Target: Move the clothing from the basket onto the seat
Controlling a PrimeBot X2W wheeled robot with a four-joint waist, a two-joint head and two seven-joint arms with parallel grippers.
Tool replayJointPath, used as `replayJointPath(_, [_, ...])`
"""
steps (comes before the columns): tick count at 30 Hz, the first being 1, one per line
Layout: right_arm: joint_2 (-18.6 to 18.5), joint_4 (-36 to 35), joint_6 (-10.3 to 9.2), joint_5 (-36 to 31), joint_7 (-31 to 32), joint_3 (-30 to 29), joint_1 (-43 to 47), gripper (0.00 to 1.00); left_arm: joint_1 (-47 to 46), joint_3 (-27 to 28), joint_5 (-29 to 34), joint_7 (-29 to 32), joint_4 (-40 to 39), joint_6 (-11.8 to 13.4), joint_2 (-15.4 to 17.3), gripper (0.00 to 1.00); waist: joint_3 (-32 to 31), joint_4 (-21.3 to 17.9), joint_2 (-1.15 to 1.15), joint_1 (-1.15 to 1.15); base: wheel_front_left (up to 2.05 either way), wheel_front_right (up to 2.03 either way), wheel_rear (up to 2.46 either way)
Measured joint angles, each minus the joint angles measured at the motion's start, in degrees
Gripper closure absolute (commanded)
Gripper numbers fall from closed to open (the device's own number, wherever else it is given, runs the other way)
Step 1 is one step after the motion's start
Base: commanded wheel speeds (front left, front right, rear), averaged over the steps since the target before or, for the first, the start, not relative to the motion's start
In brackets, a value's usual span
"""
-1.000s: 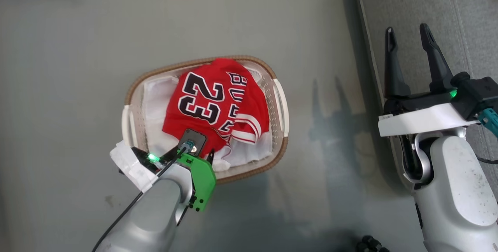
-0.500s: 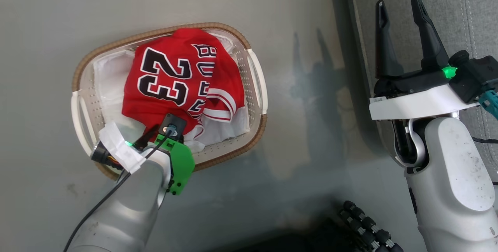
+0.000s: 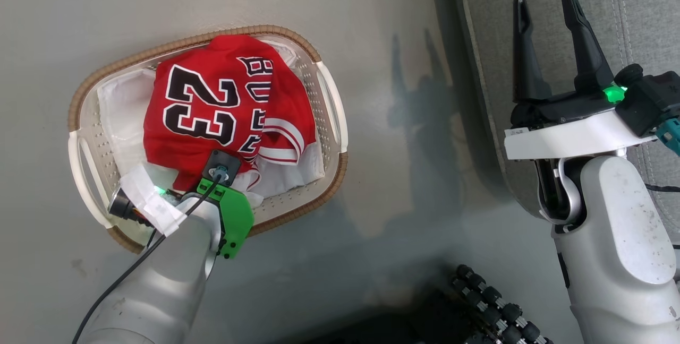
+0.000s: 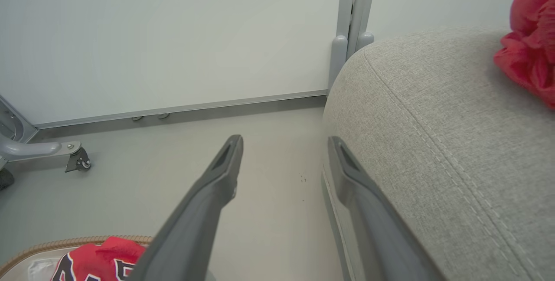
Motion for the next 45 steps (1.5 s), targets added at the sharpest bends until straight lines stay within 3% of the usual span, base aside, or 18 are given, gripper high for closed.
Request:
replayJointPath(13, [0.0, 2.7, 0.01, -2.4, 0.0, -2.2, 2.7, 0.0, 0.5, 1.1, -4.5, -9.1, -4.2, -3.9, -1.8, 1.0, -6.6, 2.5, 0.0, 0.0, 0.0, 0.0, 0.0])
replayJointPath(30, [0.0, 10.5, 0.01, -7.0, 0.0, -4.5, 14.0, 0.0, 3.4, 0.5, -9.4, -11.2, -23.2, -7.3, -2.1, 1.0, -24.7, 8.0, 0.0, -0.01, 0.0, 0.0, 0.0])
replayJointPath(45, [0.0, 13.5, 0.01, -6.3, 0.0, 0.1, 20.1, 0.0, -0.9, -1.5, -12.7, 0.5, -39.0, -9.1, -0.4, 1.0, -42.7, 10.7, 0.0, -0.01, 0.0, 0.0, 0.0])
